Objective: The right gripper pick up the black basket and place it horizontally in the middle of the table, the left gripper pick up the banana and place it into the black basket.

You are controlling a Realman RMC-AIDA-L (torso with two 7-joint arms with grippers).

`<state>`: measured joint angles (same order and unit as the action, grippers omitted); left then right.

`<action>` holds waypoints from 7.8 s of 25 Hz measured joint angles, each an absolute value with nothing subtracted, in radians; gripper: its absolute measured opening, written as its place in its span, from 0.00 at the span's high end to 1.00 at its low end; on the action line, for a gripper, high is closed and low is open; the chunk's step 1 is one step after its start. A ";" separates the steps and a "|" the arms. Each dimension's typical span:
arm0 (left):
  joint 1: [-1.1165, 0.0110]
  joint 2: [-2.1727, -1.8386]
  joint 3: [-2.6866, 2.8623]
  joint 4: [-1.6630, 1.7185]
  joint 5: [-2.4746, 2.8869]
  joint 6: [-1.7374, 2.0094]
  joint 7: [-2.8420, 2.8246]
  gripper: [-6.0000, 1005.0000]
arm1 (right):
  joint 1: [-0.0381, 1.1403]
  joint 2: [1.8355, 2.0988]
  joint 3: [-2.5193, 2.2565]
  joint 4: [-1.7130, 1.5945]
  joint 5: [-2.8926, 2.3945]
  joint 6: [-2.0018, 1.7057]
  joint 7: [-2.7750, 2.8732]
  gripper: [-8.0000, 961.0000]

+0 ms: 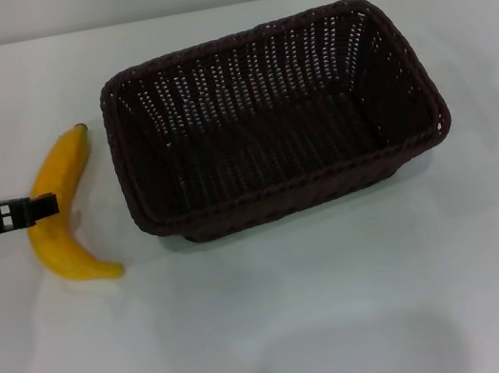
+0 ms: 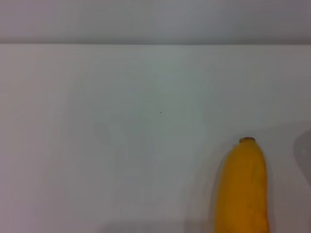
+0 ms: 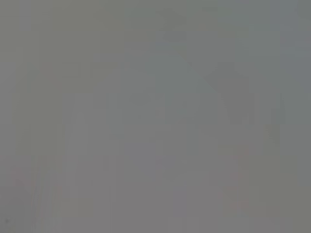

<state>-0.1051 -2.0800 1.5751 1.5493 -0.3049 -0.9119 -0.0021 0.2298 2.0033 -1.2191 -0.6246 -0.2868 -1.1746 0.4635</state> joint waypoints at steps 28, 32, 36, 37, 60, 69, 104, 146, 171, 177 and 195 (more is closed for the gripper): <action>-0.159 -2.078 1.580 1.377 -0.364 -0.738 0.071 0.13 | 0.223 2.003 -1.217 -0.633 -0.316 -1.188 0.476 0.29; -0.168 -2.078 1.581 1.355 -0.366 -0.726 0.072 0.13 | 0.222 2.003 -1.218 -0.634 -0.316 -1.188 0.476 0.29; -0.176 -2.079 1.579 1.328 -0.367 -0.707 0.072 0.13 | 0.222 2.003 -1.218 -0.634 -0.316 -1.188 0.476 0.29; -0.177 -2.079 1.579 1.322 -0.367 -0.700 0.072 0.13 | 0.222 2.003 -1.218 -0.634 -0.315 -1.188 0.476 0.29; -0.188 -2.081 1.534 1.308 -0.373 -0.688 0.066 0.48 | 0.222 2.003 -1.219 -0.635 -0.314 -1.210 0.490 0.30; -0.169 -2.080 1.528 1.344 -0.372 -0.648 0.067 0.51 | 0.220 2.003 -1.216 -0.622 -0.314 -1.210 0.490 0.30; -0.157 -2.070 1.713 1.343 -0.360 0.039 0.258 0.51 | 0.206 2.003 -1.209 -0.595 -0.304 -1.223 0.505 0.30; -0.216 -2.078 2.011 1.370 -0.386 0.038 0.209 0.40 | 0.233 2.003 -1.213 -0.607 -0.311 -1.237 0.505 0.30; -0.137 -2.079 1.992 1.432 -0.371 0.068 0.243 0.14 | 0.230 2.003 -1.216 -0.607 -0.313 -1.249 0.512 0.31; -0.028 -2.083 1.968 1.372 -0.378 0.338 0.290 0.11 | 0.233 2.003 -1.216 -0.599 -0.313 -1.249 0.510 0.31; 0.115 -2.085 1.952 1.137 -0.599 0.927 0.313 0.11 | 0.231 2.002 -1.218 -0.583 -0.323 -1.231 0.513 0.31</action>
<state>0.1147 -2.0847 1.9519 1.1373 -0.5993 0.9272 0.3131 0.2309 2.0017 -1.2180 -0.5825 -0.3231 -1.2311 0.5134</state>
